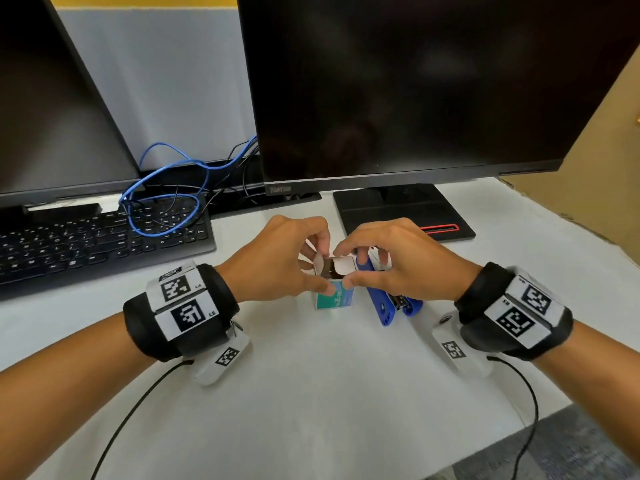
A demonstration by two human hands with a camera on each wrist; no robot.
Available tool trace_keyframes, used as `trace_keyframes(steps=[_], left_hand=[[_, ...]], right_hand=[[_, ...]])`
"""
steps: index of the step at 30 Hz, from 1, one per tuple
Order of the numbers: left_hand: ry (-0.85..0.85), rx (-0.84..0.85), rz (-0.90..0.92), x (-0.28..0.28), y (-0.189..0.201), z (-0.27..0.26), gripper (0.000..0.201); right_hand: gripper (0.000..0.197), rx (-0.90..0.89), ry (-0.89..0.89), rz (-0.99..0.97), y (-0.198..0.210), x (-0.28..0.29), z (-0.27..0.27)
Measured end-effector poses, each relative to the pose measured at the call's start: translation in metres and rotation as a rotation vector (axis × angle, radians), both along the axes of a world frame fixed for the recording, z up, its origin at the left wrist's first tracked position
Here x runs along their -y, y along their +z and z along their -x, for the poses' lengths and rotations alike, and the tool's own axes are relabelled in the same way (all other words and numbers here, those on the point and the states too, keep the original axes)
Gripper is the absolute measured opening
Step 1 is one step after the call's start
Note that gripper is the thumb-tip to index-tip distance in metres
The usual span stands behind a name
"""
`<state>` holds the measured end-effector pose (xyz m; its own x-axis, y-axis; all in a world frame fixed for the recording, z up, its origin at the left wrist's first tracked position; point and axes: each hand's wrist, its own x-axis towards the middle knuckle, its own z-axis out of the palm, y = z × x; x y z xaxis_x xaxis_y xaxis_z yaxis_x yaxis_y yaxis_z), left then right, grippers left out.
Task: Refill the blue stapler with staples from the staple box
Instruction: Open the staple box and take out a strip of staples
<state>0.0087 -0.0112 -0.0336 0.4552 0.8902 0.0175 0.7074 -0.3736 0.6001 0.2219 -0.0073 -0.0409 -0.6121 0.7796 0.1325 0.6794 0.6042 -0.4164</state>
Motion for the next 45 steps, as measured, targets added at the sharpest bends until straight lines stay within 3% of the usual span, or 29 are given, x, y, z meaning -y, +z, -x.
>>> trace_keyframes(steps=[7, 13, 16, 19, 24, 35, 45], left_hand=[[0.021, -0.014, -0.06, 0.0, -0.007, 0.006, 0.039], [-0.014, 0.004, -0.098, 0.001, -0.012, 0.008, 0.033], [-0.017, 0.015, -0.111, 0.002, -0.015, 0.009, 0.033], [-0.022, 0.024, -0.121, 0.005, -0.017, 0.011, 0.033], [-0.047, -0.016, -0.157, 0.011, -0.017, 0.011, 0.03], [-0.011, -0.047, -0.113, 0.009, -0.012, 0.006, 0.029], [0.004, -0.036, -0.092, 0.01, -0.012, 0.006, 0.03]], right_hand=[[0.032, 0.15, 0.144, 0.027, 0.002, -0.001, 0.006], [0.031, 0.107, 0.043, -0.063, 0.009, -0.004, 0.01], [0.021, 0.162, 0.039, -0.041, 0.012, -0.005, 0.014], [0.028, 0.225, 0.05, 0.007, 0.015, -0.006, 0.019], [0.019, 0.28, 0.056, 0.062, 0.022, -0.007, 0.03], [0.016, 0.489, 0.156, -0.009, 0.027, -0.015, 0.048], [0.012, 0.528, 0.178, 0.0, 0.029, -0.022, 0.05]])
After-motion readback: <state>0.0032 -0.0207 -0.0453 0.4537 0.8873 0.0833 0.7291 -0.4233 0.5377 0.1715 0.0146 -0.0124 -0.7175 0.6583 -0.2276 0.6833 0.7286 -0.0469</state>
